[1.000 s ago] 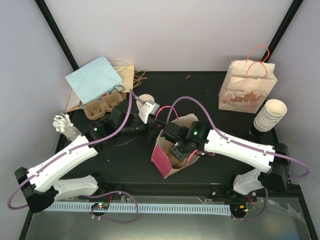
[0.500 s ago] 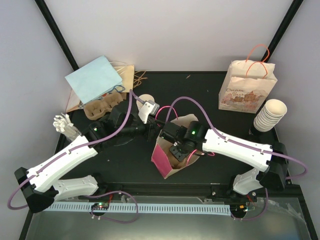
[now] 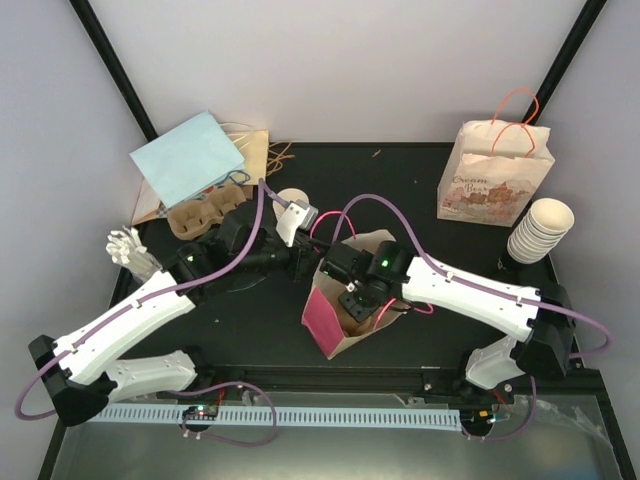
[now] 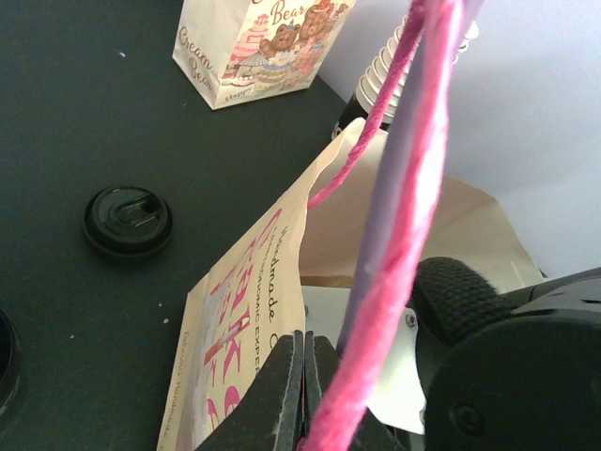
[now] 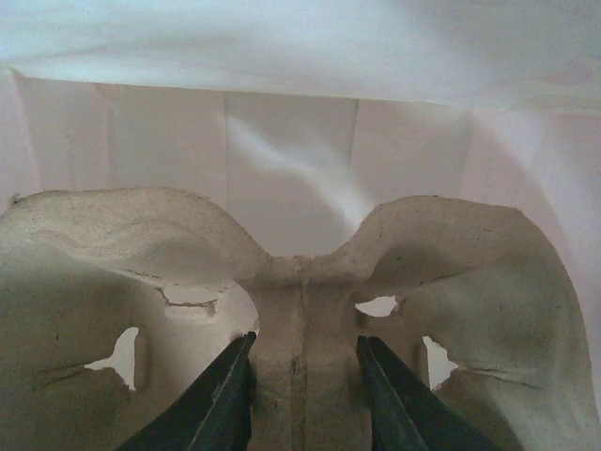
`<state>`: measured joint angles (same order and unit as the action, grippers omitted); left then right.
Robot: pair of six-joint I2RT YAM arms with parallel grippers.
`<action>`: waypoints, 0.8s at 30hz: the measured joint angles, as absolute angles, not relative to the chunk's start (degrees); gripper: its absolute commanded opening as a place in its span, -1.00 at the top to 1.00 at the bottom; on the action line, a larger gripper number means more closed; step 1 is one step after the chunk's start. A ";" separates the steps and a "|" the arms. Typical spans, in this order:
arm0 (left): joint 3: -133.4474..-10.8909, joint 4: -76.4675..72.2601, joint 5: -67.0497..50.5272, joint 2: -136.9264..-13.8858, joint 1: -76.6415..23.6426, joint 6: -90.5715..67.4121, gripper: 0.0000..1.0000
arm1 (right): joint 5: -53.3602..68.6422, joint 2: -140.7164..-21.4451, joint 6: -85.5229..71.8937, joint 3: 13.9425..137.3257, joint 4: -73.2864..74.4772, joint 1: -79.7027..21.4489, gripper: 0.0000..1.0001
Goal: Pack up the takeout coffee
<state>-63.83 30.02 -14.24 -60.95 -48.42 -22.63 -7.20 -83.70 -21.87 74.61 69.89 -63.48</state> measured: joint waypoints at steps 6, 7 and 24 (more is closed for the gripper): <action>-63.83 30.13 -14.13 -60.71 -48.36 -22.50 0.97 | -6.46 -84.88 -21.78 73.60 69.45 -63.22 0.40; -63.83 30.13 -14.13 -60.71 -48.36 -22.50 0.97 | -6.46 -84.97 -21.78 73.63 69.47 -63.22 0.39; -62.33 29.98 -13.98 -58.96 -48.36 -22.22 0.97 | -6.59 -85.45 -21.98 72.82 68.05 -63.18 0.41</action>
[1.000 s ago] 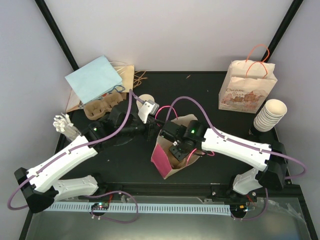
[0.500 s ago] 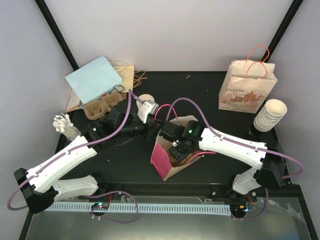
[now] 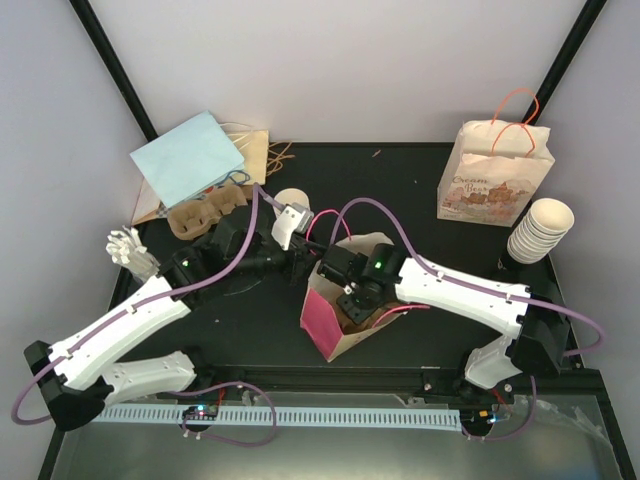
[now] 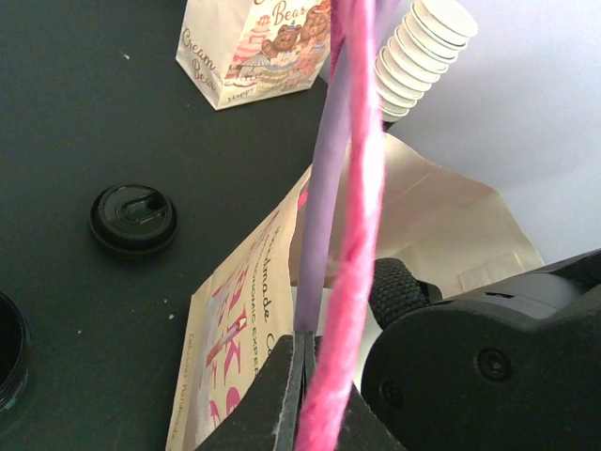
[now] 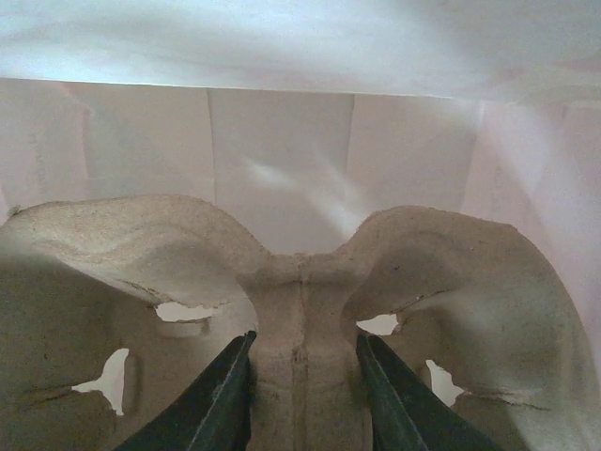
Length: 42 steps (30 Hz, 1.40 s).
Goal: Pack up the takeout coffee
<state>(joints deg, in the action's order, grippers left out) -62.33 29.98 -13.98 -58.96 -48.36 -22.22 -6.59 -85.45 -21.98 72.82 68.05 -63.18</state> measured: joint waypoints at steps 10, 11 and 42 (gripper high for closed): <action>-61.43 30.13 -13.45 -58.48 -48.36 -21.82 0.97 | -6.92 -86.26 -22.94 68.53 64.34 -63.18 0.41; -61.41 30.13 -13.37 -58.48 -48.36 -21.80 0.97 | -6.92 -86.30 -23.00 68.18 63.99 -63.18 0.41; -60.80 30.85 -12.91 -58.48 -48.36 -20.25 0.97 | -1.96 -90.17 -23.99 55.40 47.94 -63.90 0.40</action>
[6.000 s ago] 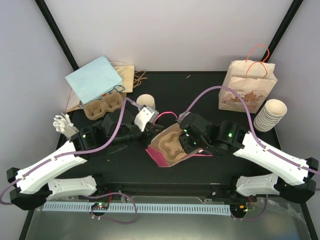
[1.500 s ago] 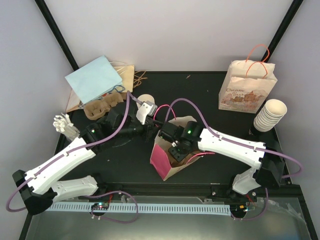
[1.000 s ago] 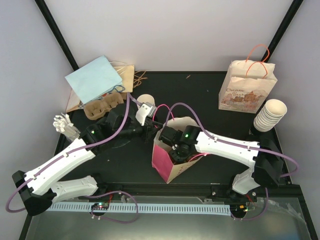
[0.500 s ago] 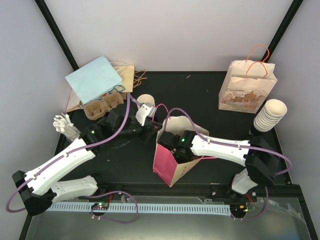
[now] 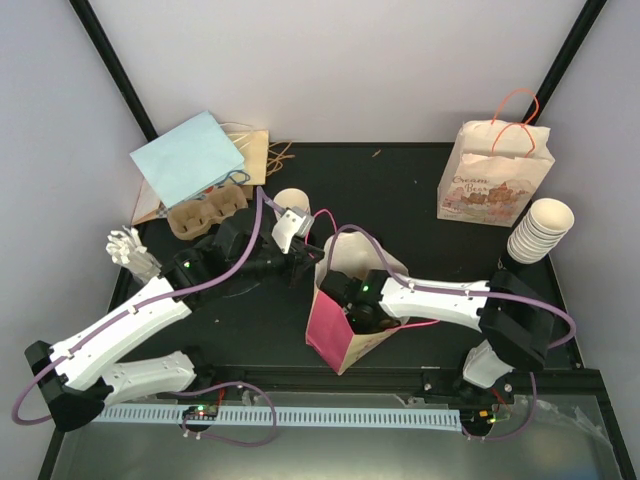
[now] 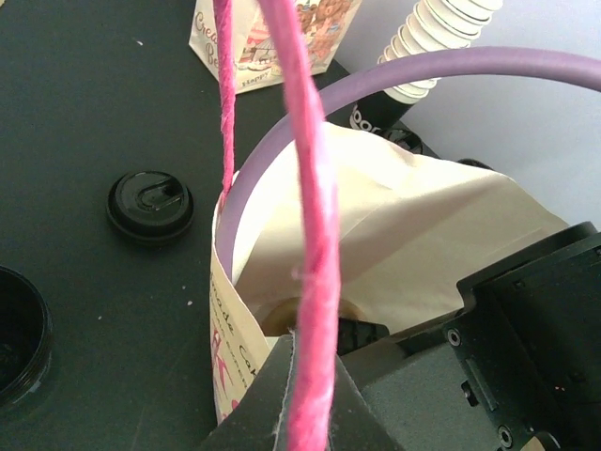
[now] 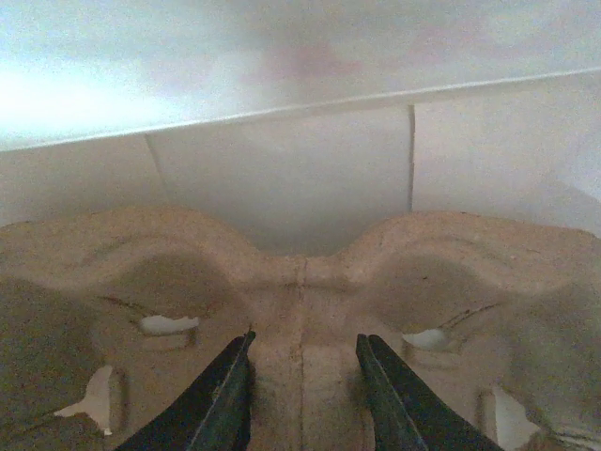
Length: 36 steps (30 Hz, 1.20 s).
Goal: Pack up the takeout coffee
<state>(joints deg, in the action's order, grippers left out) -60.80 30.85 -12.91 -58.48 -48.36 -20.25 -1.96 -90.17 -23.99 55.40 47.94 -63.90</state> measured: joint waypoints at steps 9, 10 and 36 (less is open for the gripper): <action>-60.49 30.74 -12.95 -58.41 -48.36 -19.90 0.97 | -3.31 -91.33 -25.34 54.26 45.52 -64.66 0.38; -60.47 30.76 -12.95 -58.35 -48.36 -19.90 0.97 | -3.70 -91.35 -25.69 54.04 45.19 -64.84 0.37; -60.16 29.89 -14.28 -57.23 -48.36 -18.70 0.97 | -11.73 -85.32 -29.32 58.46 51.24 -67.00 -1.00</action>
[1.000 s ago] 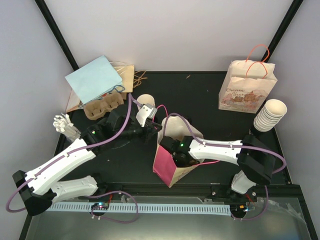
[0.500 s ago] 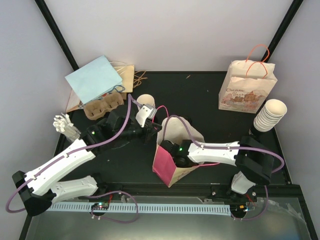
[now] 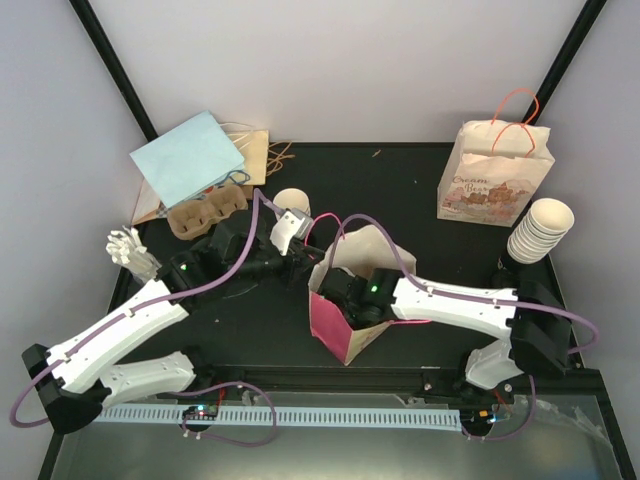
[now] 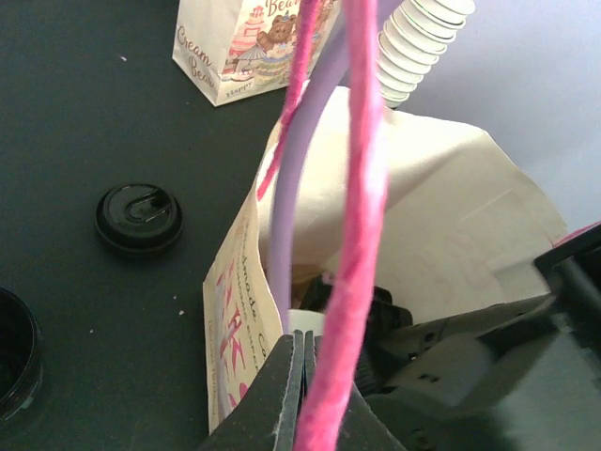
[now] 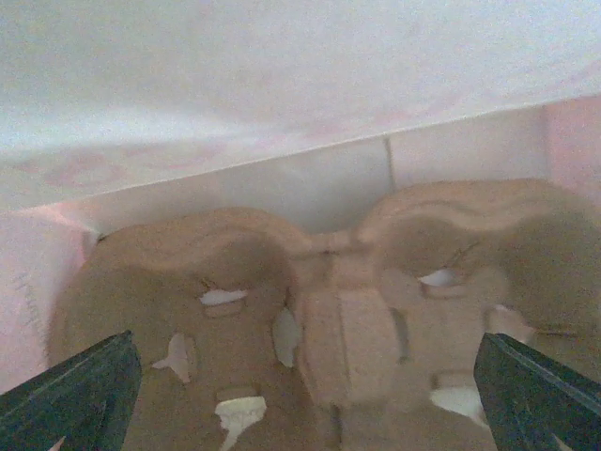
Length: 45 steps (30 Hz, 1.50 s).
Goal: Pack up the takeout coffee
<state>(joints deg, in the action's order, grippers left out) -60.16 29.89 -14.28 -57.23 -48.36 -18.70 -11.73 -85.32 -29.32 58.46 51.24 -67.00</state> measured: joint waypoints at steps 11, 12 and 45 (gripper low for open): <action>-60.16 29.95 -14.76 -57.25 -48.36 -17.72 0.97 | -14.41 -80.66 -28.82 68.18 60.93 -67.00 -0.94; -60.16 29.95 -14.92 -57.25 -48.36 -17.52 0.97 | -14.72 -80.14 -28.82 68.86 61.65 -67.00 -0.93; -68.55 40.73 -14.61 -63.48 -51.90 -13.41 -0.21 | -17.76 -73.76 -25.78 78.26 69.41 -66.08 -0.32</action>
<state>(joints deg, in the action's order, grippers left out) -68.55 40.73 -14.61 -63.48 -51.90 -13.41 -17.76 -73.76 -25.78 78.26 69.41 -66.08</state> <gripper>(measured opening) 0.597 0.694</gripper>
